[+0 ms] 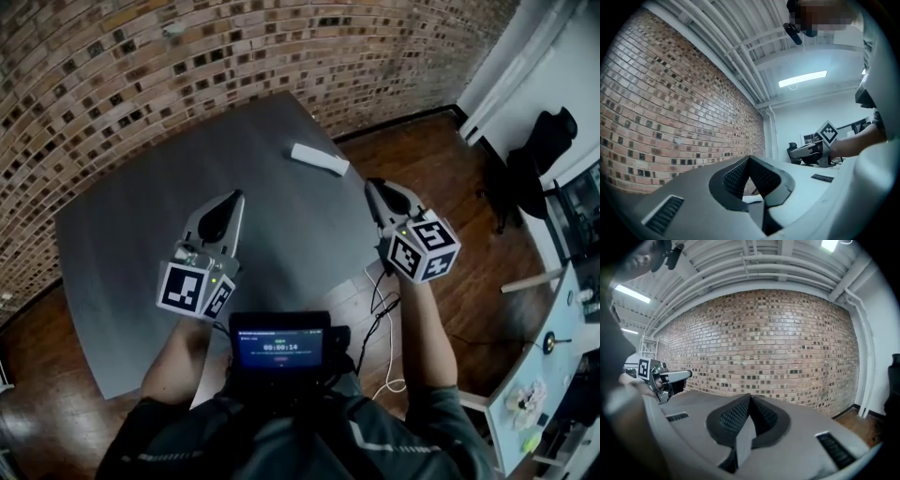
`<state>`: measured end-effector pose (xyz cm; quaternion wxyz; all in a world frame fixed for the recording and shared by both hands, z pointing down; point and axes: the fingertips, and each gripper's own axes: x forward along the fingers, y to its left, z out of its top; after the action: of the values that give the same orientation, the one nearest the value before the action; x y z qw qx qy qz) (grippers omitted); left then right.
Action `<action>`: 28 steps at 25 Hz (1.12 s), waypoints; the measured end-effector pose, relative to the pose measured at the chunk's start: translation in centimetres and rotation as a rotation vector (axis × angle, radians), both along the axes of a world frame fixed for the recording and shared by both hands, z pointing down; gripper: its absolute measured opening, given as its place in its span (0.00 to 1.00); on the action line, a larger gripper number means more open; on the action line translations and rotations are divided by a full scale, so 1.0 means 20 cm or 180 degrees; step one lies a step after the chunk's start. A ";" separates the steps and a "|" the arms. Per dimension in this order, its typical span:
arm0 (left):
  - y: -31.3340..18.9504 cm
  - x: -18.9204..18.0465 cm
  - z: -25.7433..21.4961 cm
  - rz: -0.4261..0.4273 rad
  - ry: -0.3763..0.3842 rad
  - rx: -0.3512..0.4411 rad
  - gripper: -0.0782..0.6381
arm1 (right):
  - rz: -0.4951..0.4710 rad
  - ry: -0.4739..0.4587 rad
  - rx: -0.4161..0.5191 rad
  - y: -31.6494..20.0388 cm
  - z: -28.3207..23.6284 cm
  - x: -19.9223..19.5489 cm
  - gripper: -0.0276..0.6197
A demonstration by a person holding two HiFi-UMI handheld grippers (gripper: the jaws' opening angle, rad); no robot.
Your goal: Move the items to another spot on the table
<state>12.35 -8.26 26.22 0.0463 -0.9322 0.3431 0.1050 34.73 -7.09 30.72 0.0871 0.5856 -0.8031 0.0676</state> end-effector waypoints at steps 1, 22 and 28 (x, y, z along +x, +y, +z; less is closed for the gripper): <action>0.01 0.00 0.00 -0.0024 0.0013 -0.0016 0.11 | -0.0001 -0.0009 0.0030 0.02 -0.01 0.01 0.05; 0.27 0.28 -0.04 -0.0051 -0.0105 -0.0059 0.11 | -0.0210 -0.0259 0.0190 0.34 -0.04 0.22 0.05; 0.29 0.28 -0.01 -0.0059 -0.0118 -0.0088 0.11 | -0.0181 -0.0246 0.0194 0.39 -0.03 0.23 0.05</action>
<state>17.87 -2.41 26.01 0.0407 -0.9314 0.3523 0.0825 39.41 0.68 30.16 0.0400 0.5618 -0.8239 0.0632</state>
